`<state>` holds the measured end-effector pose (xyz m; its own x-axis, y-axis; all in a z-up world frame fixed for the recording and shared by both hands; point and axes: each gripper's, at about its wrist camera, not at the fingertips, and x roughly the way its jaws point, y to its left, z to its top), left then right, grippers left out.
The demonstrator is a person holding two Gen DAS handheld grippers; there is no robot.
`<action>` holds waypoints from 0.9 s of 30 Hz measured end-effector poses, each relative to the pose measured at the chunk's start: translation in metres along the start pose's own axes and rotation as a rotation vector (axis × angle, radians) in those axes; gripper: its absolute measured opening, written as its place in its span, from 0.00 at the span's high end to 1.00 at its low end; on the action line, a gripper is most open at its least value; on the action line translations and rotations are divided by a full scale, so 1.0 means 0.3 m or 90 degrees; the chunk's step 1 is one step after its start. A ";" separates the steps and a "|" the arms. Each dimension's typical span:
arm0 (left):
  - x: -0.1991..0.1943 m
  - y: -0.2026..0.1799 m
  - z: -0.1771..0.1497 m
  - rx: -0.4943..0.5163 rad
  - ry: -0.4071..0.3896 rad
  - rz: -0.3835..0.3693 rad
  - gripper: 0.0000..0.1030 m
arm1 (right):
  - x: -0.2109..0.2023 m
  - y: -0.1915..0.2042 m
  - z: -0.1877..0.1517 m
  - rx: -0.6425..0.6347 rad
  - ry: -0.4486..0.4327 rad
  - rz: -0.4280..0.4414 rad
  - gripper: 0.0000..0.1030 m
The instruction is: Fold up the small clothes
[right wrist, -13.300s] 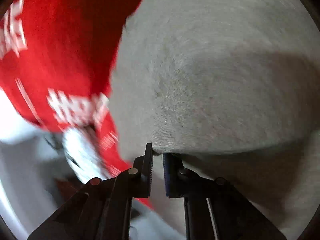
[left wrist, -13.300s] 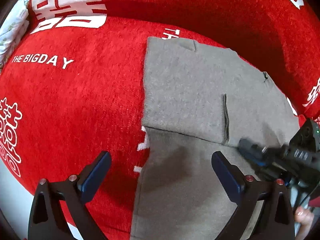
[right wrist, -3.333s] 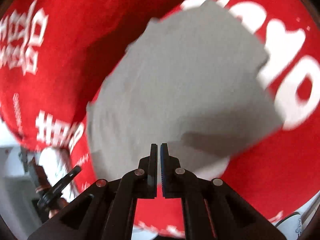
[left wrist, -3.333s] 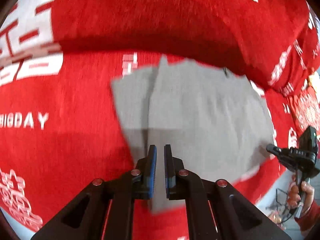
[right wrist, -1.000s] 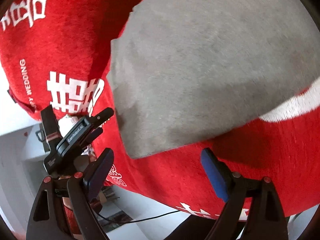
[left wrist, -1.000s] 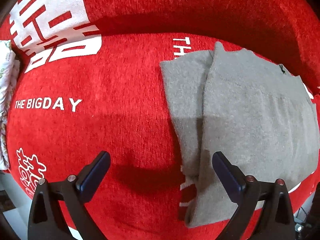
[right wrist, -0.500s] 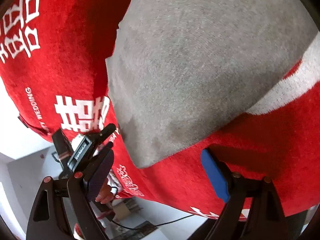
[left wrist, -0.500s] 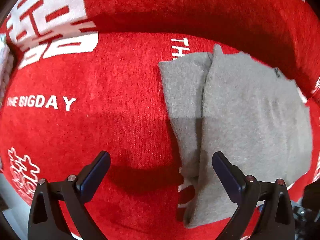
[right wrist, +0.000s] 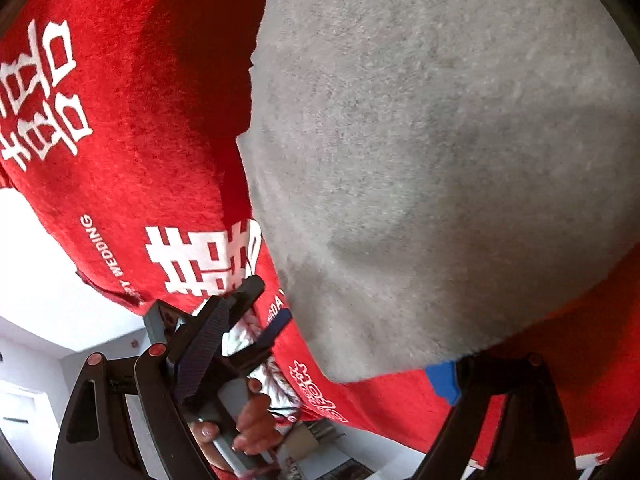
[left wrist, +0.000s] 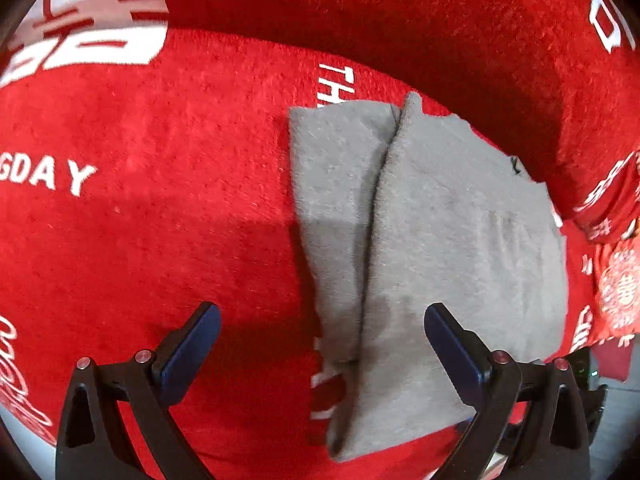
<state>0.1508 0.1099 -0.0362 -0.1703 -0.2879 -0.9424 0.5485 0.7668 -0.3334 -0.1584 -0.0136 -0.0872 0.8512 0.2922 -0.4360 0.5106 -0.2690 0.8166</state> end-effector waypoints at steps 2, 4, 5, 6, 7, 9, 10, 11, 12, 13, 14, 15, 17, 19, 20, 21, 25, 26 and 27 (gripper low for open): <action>0.005 0.000 0.001 -0.015 0.005 -0.030 0.01 | 0.005 -0.008 0.004 0.020 0.008 0.016 0.14; 0.018 0.005 0.011 -0.023 0.012 -0.050 0.01 | 0.006 -0.018 0.009 0.031 0.016 0.018 0.45; 0.024 0.007 0.013 -0.025 0.014 -0.053 0.01 | 0.010 -0.021 0.013 0.034 0.022 0.025 0.71; 0.032 0.008 0.014 -0.027 0.017 -0.055 0.01 | 0.007 -0.019 0.016 0.032 0.025 0.040 0.87; 0.041 0.008 0.017 -0.031 0.023 -0.061 0.01 | -0.002 -0.011 0.018 0.025 0.024 0.051 0.90; 0.058 0.006 0.031 -0.042 0.037 -0.085 0.01 | -0.018 0.023 0.020 0.001 0.024 0.072 0.90; 0.068 0.000 0.035 -0.048 0.046 -0.104 0.01 | -0.026 0.044 0.020 -0.012 0.024 0.081 0.90; 0.080 -0.009 0.039 -0.053 0.056 -0.124 0.01 | -0.039 0.068 0.021 -0.028 0.027 0.092 0.90; 0.093 -0.021 0.045 -0.057 0.062 -0.137 0.01 | -0.048 0.089 0.021 -0.042 0.030 0.099 0.90; 0.098 -0.030 0.051 -0.056 0.065 -0.141 0.01 | -0.055 0.109 0.021 -0.055 0.033 0.103 0.90; 0.104 -0.045 0.061 -0.051 0.065 -0.147 0.01 | -0.063 0.132 0.022 -0.071 0.037 0.105 0.90; 0.109 -0.066 0.072 -0.044 0.066 -0.159 0.01 | -0.067 0.148 0.022 -0.082 0.041 0.102 0.90; 0.126 -0.116 0.093 -0.033 0.070 -0.183 0.01 | -0.065 0.165 0.019 -0.098 0.049 0.091 0.90; 0.130 -0.183 0.109 -0.008 0.072 -0.201 0.01 | -0.056 0.164 0.010 -0.112 0.062 0.063 0.90; 0.134 -0.217 0.113 0.011 0.071 -0.199 0.01 | -0.050 0.150 0.001 -0.116 0.073 0.033 0.90; 0.139 -0.243 0.121 0.025 0.070 -0.189 0.01 | -0.043 0.137 -0.006 -0.118 0.082 0.009 0.89; 0.180 -0.308 0.127 0.071 0.079 -0.139 0.04 | -0.048 0.087 -0.045 -0.131 0.132 -0.138 0.85; 0.184 -0.309 0.123 0.082 0.079 -0.123 0.12 | -0.061 0.087 -0.049 -0.137 0.137 -0.166 0.83; 0.191 -0.317 0.121 0.100 0.080 -0.099 0.20 | -0.084 0.096 -0.050 -0.151 0.133 -0.183 0.79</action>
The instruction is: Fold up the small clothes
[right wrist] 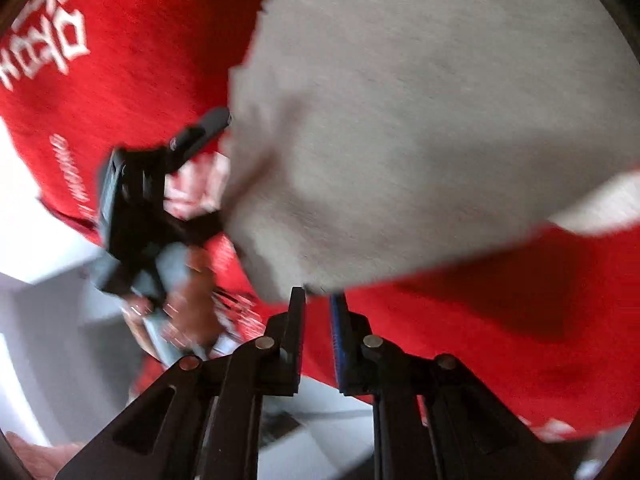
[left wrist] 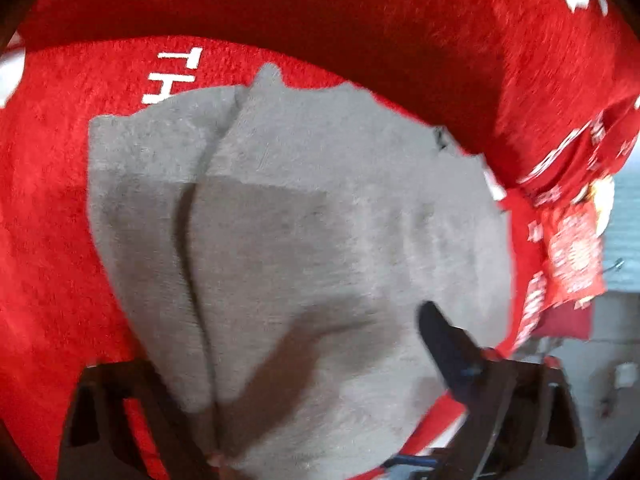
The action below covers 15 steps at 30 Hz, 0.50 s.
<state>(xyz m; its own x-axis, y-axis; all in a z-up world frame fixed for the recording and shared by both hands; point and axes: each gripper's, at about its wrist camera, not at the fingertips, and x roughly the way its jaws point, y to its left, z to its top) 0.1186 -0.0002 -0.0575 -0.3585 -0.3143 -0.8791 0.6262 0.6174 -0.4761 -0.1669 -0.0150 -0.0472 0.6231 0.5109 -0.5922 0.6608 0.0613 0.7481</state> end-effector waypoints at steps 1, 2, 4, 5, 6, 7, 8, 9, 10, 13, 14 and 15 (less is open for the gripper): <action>0.012 -0.008 -0.001 0.018 0.006 0.023 0.24 | -0.026 0.006 0.002 -0.011 -0.008 -0.011 0.75; 0.020 -0.014 -0.001 0.029 0.008 0.039 0.29 | -0.066 0.020 0.013 -0.027 -0.026 -0.023 0.60; 0.012 -0.014 -0.008 0.047 0.006 0.053 0.33 | -0.137 0.052 0.046 -0.057 -0.071 -0.038 0.38; 0.012 -0.015 -0.009 0.051 0.006 0.060 0.38 | -0.167 0.069 0.070 -0.073 -0.094 -0.045 0.38; 0.014 -0.019 -0.007 0.052 0.007 0.073 0.43 | -0.188 0.081 0.096 -0.086 -0.112 -0.052 0.40; 0.003 -0.005 -0.012 0.050 0.008 0.077 0.44 | -0.208 0.091 0.126 -0.098 -0.128 -0.058 0.45; -0.004 0.006 -0.013 0.044 0.005 0.081 0.50 | -0.223 0.096 0.167 -0.107 -0.139 -0.063 0.69; -0.010 0.012 -0.012 0.037 -0.001 0.086 0.61 | -0.220 0.105 0.211 -0.116 -0.139 -0.077 0.95; -0.017 0.021 -0.013 0.027 -0.011 0.092 0.65 | -0.211 0.119 0.246 -0.127 -0.138 -0.100 0.96; -0.042 0.072 -0.021 -0.019 -0.039 0.069 0.83 | -0.144 0.113 0.329 -0.169 -0.104 -0.187 0.96; -0.052 0.085 -0.026 -0.034 -0.043 0.058 0.84 | -0.110 0.078 0.348 -0.145 -0.070 -0.170 0.96; -0.063 0.089 -0.028 -0.055 -0.050 0.041 0.84 | -0.101 0.055 0.352 -0.126 -0.060 -0.138 0.96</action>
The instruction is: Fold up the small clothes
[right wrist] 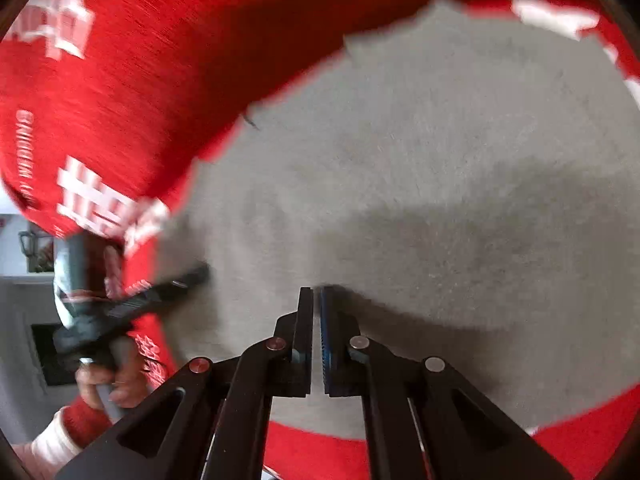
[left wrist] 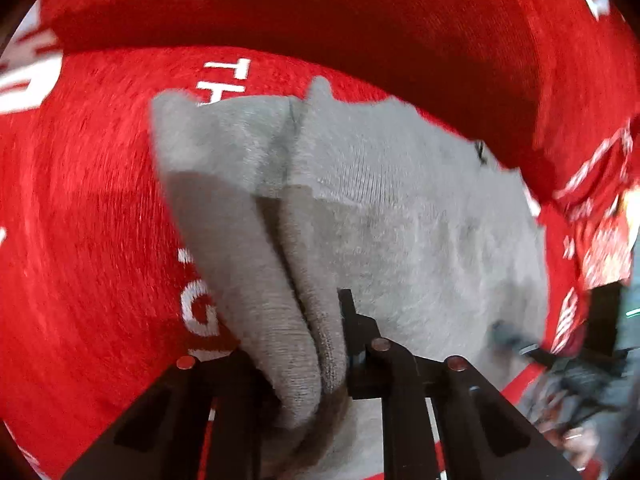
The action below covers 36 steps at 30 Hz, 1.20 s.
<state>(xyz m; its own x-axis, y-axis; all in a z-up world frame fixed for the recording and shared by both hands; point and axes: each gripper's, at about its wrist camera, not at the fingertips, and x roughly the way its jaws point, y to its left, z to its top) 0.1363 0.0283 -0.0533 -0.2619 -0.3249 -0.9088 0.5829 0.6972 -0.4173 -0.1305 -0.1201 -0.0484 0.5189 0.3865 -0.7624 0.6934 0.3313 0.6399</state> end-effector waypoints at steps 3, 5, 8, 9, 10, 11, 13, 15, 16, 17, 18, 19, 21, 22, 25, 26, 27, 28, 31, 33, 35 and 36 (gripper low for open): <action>-0.057 -0.029 -0.005 -0.027 -0.019 -0.067 0.84 | -0.022 -0.041 -0.014 0.013 0.009 0.072 0.94; -0.103 -0.075 -0.003 -0.016 -0.030 -0.099 0.84 | -0.049 -0.073 -0.024 0.025 0.015 0.107 0.93; -0.145 -0.225 0.014 0.022 -0.040 -0.136 0.84 | -0.094 -0.123 -0.037 0.047 0.018 0.152 0.93; -0.151 -0.278 0.018 0.036 -0.040 -0.147 0.84 | -0.127 -0.148 -0.030 0.058 0.010 0.162 0.93; -0.154 -0.350 0.025 0.052 -0.040 -0.161 0.84 | -0.165 -0.177 -0.021 0.070 0.000 0.175 0.93; -0.151 -0.406 0.029 0.063 -0.041 -0.172 0.85 | -0.201 -0.206 -0.013 0.082 -0.009 0.188 0.92; -0.134 -0.549 0.041 0.083 -0.044 -0.209 0.84 | -0.266 -0.261 0.002 0.101 -0.026 0.206 0.92; -0.089 -0.686 0.048 0.112 -0.044 -0.226 0.84 | -0.328 -0.322 0.017 0.118 -0.047 0.214 0.92; -0.054 -0.762 0.054 0.131 -0.040 -0.222 0.84 | -0.352 -0.354 0.024 0.124 -0.055 0.212 0.92; -0.009 -0.821 0.051 0.145 -0.031 -0.212 0.84 | -0.374 -0.394 0.030 0.134 -0.062 0.208 0.92; 0.027 -0.867 0.051 0.156 -0.023 -0.198 0.84 | -0.385 -0.428 0.032 0.145 -0.064 0.205 0.92; 0.095 -0.924 0.047 0.173 -0.013 -0.174 0.84 | -0.391 -0.463 0.034 0.157 -0.065 0.205 0.92; 0.212 -0.968 0.029 0.189 0.008 -0.123 0.84 | -0.376 -0.526 0.033 0.185 -0.056 0.212 0.92; 0.266 -0.984 0.020 0.188 0.018 -0.103 0.84 | -0.364 -0.551 0.030 0.199 -0.048 0.212 0.92; 0.362 -0.987 -0.023 0.199 0.035 -0.046 0.84 | -0.365 -0.606 0.018 0.221 -0.035 0.219 0.92; 0.368 -1.000 -0.035 0.213 0.028 -0.030 0.84 | -0.361 -0.617 0.014 0.228 -0.033 0.230 0.92; 0.363 -1.021 -0.049 0.235 0.016 -0.010 0.84 | -0.359 -0.621 0.013 0.232 -0.032 0.236 0.92; 0.360 -1.044 -0.061 0.261 0.008 0.009 0.84 | -0.357 -0.625 0.013 0.235 -0.030 0.241 0.92; 0.357 -1.103 -0.097 0.347 -0.005 0.081 0.83 | -0.351 -0.636 0.015 0.239 -0.023 0.246 0.92; 0.354 -1.133 -0.116 0.380 -0.008 0.089 0.62 | -0.360 -0.647 0.012 0.240 -0.019 0.245 0.92; 0.342 -1.175 -0.134 0.396 -0.025 0.072 0.34 | -0.372 -0.671 0.001 0.242 -0.016 0.245 0.91; 0.336 -1.192 -0.141 0.400 -0.034 0.072 0.18 | -0.377 -0.677 -0.002 0.244 -0.015 0.246 0.91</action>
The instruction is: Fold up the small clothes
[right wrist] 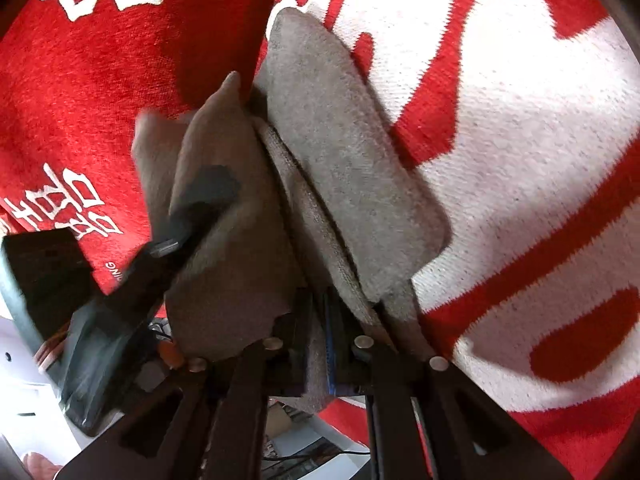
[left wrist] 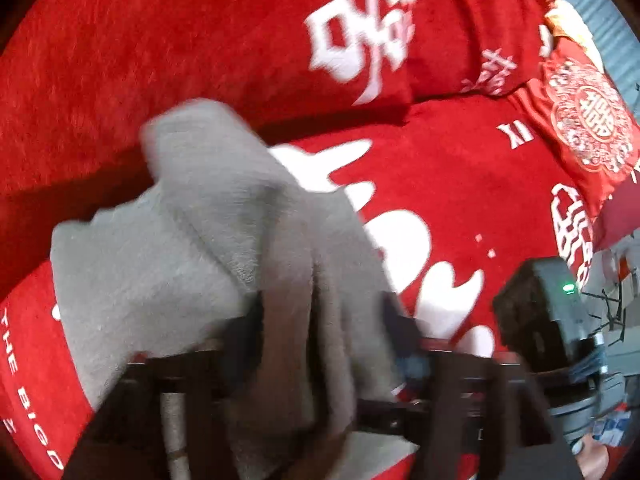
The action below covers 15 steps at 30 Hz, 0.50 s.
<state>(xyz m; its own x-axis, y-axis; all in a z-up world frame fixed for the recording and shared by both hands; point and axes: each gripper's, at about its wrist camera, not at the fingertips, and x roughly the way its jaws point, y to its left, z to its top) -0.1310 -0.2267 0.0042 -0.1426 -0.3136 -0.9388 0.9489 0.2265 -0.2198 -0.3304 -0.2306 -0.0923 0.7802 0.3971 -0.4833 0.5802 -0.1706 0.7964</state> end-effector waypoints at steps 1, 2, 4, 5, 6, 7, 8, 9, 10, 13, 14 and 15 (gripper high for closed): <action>-0.018 -0.022 0.005 0.005 -0.016 0.002 0.15 | -0.012 -0.010 0.003 0.001 0.000 0.000 0.91; -0.031 -0.038 0.011 0.007 -0.026 -0.002 0.15 | -0.021 -0.015 0.002 0.004 -0.001 0.001 0.91; -0.070 -0.045 0.018 0.001 -0.035 -0.006 0.15 | -0.052 -0.031 0.002 0.009 -0.006 0.007 0.91; -0.092 -0.033 0.018 -0.008 -0.041 -0.008 0.15 | -0.068 -0.033 0.003 0.013 -0.014 0.013 0.90; -0.115 -0.016 0.016 -0.019 -0.046 -0.010 0.15 | -0.092 -0.050 0.004 0.015 -0.020 0.020 0.86; -0.143 0.017 0.010 -0.035 -0.051 -0.006 0.15 | -0.117 -0.063 0.006 0.019 -0.031 0.033 0.83; -0.167 0.055 0.003 -0.052 -0.054 0.003 0.15 | -0.125 -0.066 0.007 0.024 -0.040 0.047 0.72; -0.179 0.088 -0.004 -0.069 -0.055 0.012 0.15 | -0.140 -0.075 0.011 0.031 -0.049 0.067 0.53; -0.200 0.148 -0.021 -0.098 -0.054 0.027 0.15 | -0.151 -0.083 0.012 0.036 -0.055 0.083 0.43; -0.233 0.304 -0.075 -0.159 -0.031 0.059 0.15 | -0.174 -0.098 0.027 0.060 -0.078 0.162 0.25; -0.239 0.345 -0.093 -0.176 -0.027 0.074 0.15 | -0.174 -0.100 0.037 0.067 -0.079 0.178 0.25; -0.243 0.389 -0.116 -0.194 -0.023 0.090 0.15 | -0.170 -0.098 0.046 0.067 -0.074 0.176 0.25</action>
<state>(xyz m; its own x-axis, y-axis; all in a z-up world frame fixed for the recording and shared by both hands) -0.0197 -0.1453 0.0379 0.0002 -0.2904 -0.9569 0.8296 0.5343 -0.1620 -0.3839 -0.2584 -0.0961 0.9297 0.2177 -0.2972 0.3588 -0.3525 0.8643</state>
